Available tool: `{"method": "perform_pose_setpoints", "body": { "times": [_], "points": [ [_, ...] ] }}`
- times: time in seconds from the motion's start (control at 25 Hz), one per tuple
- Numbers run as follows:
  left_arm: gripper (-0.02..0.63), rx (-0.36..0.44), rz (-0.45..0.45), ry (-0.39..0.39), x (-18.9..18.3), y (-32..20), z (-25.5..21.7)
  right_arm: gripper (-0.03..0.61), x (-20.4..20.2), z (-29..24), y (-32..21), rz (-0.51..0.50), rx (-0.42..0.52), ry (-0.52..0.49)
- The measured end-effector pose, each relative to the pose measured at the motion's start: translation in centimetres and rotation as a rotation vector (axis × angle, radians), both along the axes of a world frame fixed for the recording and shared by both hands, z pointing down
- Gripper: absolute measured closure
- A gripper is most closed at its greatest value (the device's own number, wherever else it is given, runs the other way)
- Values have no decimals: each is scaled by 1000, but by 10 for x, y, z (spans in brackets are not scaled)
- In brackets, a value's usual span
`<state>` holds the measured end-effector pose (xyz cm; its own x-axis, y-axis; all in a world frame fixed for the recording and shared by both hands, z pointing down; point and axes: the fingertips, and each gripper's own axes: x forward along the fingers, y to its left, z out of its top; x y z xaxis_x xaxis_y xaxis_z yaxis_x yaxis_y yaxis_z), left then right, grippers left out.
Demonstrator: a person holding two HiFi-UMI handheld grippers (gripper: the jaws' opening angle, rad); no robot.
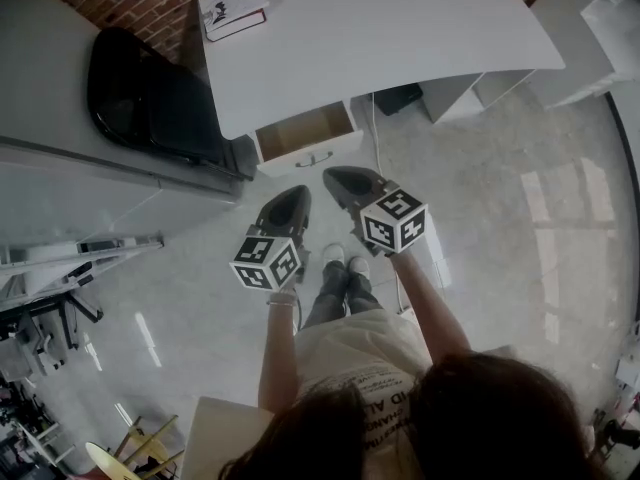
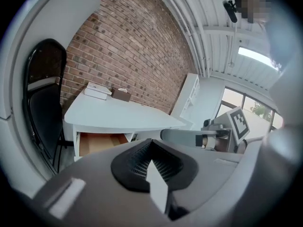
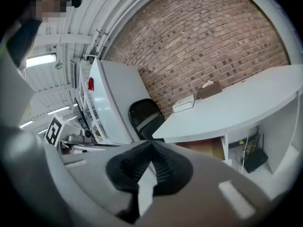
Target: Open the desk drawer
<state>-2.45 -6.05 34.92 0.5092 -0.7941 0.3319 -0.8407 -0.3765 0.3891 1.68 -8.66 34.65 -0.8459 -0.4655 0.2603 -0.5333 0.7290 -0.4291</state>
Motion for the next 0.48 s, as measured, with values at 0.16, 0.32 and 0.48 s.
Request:
{"method": "perform_pose_setpoints", "body": {
  "times": [0.16,0.32,0.48],
  "points": [
    [615,33,8,-27,2,1,-16,575,-4,-19,2,-21,45,1],
    [615,49,12,-31,5,1,-25,575,-7,-34,4,-41,80,-1],
    [615,72,22,-37,5,3,-32,575,-11,-42,10,-59,110,-4]
  ]
}}
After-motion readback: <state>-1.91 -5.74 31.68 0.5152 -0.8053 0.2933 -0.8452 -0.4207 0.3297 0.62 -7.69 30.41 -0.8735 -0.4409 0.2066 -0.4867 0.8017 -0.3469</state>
